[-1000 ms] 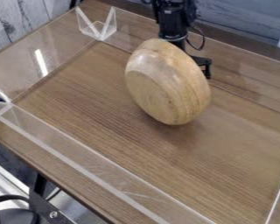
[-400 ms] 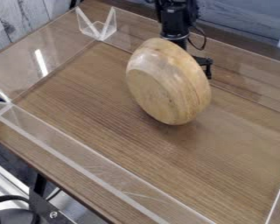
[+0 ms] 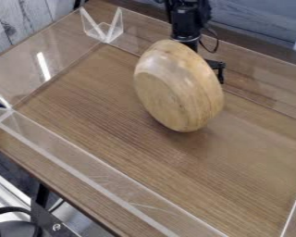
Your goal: Remove the green block from inside the brown bowl and put it on the table
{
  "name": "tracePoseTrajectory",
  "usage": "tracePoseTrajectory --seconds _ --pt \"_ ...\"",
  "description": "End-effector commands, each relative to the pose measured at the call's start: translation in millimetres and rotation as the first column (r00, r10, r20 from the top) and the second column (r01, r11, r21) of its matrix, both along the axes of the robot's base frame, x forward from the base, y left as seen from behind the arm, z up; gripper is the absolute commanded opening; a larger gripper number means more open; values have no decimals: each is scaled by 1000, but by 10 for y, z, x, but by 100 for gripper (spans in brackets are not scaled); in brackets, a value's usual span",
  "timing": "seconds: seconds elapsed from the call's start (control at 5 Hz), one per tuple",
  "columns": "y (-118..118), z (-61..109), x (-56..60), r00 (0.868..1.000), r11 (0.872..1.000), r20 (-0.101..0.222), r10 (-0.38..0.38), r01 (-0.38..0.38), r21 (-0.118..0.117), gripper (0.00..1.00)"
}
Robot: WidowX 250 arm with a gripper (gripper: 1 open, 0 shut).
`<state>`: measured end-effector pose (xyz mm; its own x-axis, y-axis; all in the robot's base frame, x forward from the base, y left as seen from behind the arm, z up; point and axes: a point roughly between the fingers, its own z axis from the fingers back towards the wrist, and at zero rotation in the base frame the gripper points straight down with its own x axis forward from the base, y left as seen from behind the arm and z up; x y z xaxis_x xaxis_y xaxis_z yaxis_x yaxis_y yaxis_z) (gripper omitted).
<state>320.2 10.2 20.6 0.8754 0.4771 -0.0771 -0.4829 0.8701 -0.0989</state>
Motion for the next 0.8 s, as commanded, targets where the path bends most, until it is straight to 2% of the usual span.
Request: tracePoseTrajectory --seconds 0.0,0.6 --pt "71 -140 -43 999 1000 -39 7 -6 12 0" --pt "182 -32 -16 997 999 -70 29 -27 24 0"
